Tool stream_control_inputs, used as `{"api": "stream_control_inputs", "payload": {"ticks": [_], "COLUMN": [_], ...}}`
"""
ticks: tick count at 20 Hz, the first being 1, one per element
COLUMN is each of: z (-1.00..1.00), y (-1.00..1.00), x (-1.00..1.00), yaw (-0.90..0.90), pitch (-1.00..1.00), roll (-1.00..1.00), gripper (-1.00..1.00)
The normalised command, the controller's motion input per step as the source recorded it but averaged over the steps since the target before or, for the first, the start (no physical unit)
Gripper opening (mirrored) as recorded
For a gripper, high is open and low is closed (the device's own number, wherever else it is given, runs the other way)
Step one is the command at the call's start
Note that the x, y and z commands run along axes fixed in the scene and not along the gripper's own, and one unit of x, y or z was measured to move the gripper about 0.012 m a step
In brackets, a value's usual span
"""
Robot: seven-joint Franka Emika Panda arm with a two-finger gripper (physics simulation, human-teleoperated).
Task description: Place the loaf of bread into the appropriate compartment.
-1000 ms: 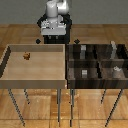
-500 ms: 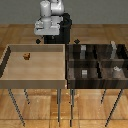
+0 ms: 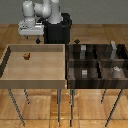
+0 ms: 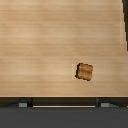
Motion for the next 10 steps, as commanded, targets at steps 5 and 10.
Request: {"api": "stream_control_inputs", "payload": {"ticks": [5, 10], "z": [0.00, 0.00], "y": [-0.60, 0.00], "x": [0.27, 1.00], "yaw": [0.00, 0.00], "pitch": [0.00, 0.00], "roll": [0.00, 0.00], "gripper": [1.00, 1.00]}}
